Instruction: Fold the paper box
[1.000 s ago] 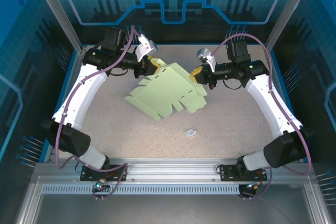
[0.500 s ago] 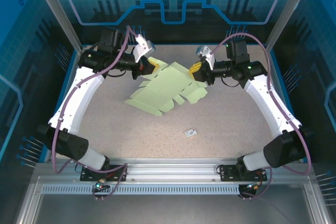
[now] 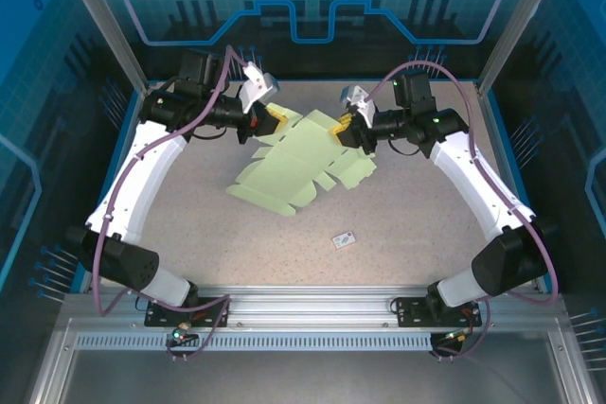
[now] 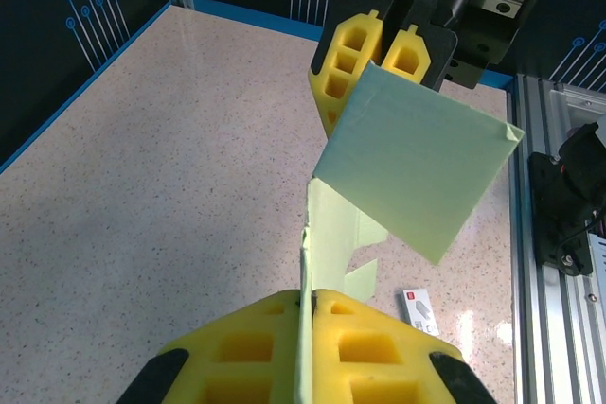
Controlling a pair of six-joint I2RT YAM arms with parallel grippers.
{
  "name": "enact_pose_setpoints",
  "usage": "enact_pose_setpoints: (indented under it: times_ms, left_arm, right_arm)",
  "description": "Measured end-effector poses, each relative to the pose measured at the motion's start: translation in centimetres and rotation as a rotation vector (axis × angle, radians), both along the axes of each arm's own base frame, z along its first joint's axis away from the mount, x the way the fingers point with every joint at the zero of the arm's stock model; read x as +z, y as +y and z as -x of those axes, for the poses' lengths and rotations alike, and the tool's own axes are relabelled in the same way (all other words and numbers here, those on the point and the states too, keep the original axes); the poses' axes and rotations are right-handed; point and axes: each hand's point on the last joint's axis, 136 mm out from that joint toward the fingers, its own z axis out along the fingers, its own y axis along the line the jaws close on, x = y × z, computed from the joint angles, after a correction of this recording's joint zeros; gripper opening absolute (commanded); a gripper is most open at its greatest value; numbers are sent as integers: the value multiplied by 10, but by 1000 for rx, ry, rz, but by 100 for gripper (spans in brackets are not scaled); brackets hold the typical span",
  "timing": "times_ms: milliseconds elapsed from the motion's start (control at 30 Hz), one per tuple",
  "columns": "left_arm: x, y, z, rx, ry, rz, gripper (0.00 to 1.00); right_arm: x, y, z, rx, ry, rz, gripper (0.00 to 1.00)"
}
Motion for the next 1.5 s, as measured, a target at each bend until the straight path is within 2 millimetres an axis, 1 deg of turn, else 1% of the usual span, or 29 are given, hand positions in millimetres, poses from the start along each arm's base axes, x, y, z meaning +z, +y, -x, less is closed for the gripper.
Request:
enact_pose_setpoints:
  times_ms: [167,367,500,700,900,1067,1300,1500]
  left_arm:
    - [0,1,-1,12,10,5,0]
    - [1,0,-1,9,13,9,0]
    - [1,0,-1,9,13,9,0]
    - [1,0,-1,14,18,12,0]
    - [-3,6,-7,68,62,12,0]
    - [-5,6,-9,104,110,26,0]
    - [-6,10,-15,157,163,46,0]
    - [-8,12,-21,190,205,66,0]
  right_arm:
    - [1,-2,1,-17,-33,9,13]
    - [6,-6,1,-50,-67,17,21]
    - [6,-8,-2,-68,-78,26,22]
    - [4,-6,-4,-82,-86,46,14]
    - [0,0,-6,-150,-175,122,5]
    - [0,1,-5,-265,-317,190,6]
    - [-1,3,-12,-437,-506,253,4]
    - [-2,5,-17,-536,-627,292,3]
